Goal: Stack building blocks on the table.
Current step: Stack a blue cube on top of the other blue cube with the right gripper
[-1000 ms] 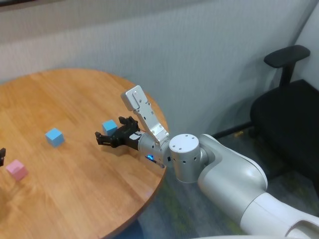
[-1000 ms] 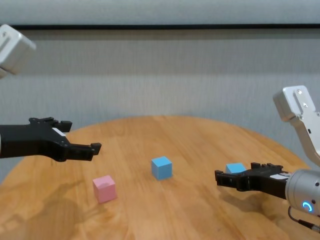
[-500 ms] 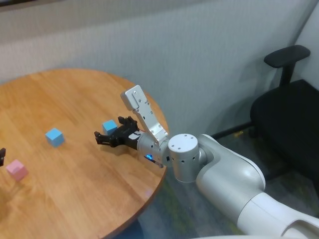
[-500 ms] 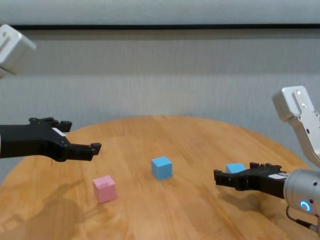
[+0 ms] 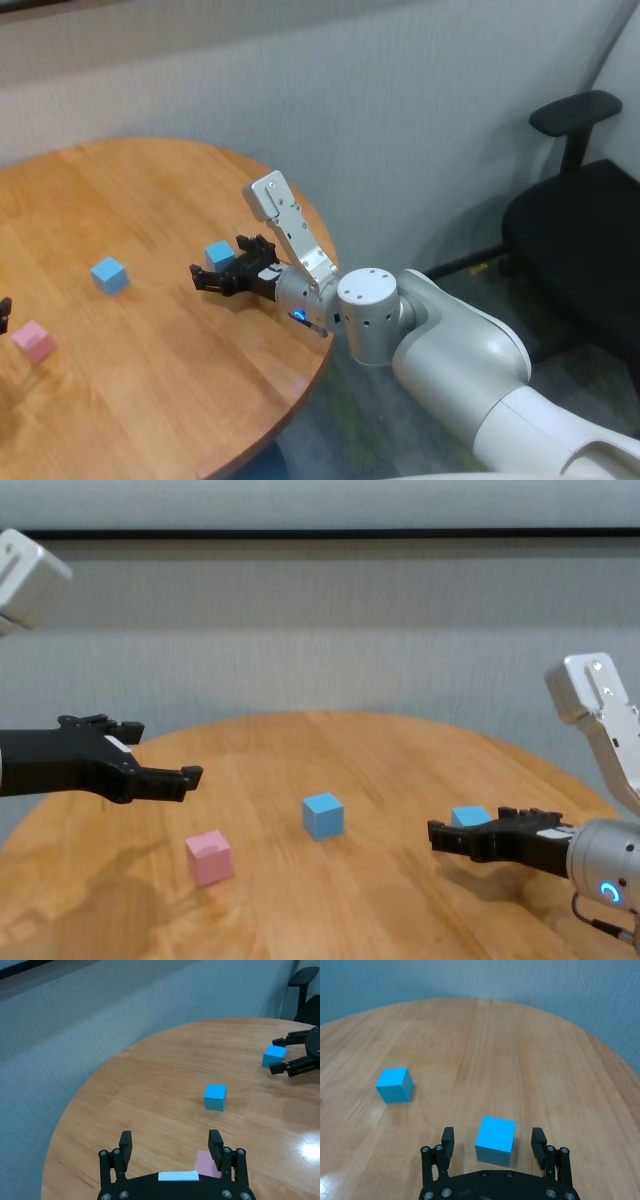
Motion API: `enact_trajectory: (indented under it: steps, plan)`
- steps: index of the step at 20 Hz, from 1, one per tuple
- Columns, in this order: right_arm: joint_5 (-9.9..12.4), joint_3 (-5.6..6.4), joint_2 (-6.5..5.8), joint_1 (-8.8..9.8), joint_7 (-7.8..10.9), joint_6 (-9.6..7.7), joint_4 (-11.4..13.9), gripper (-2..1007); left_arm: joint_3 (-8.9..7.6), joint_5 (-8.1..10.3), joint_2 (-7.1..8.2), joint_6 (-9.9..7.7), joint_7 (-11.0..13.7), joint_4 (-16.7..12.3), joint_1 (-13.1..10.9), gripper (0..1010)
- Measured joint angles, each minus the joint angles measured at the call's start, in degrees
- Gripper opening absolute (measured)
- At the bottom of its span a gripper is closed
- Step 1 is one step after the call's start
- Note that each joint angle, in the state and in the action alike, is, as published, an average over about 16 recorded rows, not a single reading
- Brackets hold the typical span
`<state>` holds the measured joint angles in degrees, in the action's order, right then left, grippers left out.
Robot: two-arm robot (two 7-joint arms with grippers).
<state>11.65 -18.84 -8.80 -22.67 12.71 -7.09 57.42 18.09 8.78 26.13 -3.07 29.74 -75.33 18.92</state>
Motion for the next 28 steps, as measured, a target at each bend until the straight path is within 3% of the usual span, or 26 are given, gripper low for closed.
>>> enact_trajectory:
  steps: [6, 18, 28]
  plan:
    - [-0.63, 0.55, 0.42, -0.07, 0.31, -0.12, -0.36, 835, 0.0, 0.0, 0.0, 0.0, 0.0, 0.0, 0.0, 1002]
    - [-1.8, 1.73, 1.09, -0.01, 1.01, -0.18, -0.44, 491, 0.0, 0.0, 0.0, 0.0, 0.0, 0.0, 0.0, 1002]
    - [-2.03, 2.08, 0.64, 0.04, 3.75, 0.38, 2.28, 370, 0.0, 0.0, 0.0, 0.0, 0.0, 0.0, 0.0, 1002]
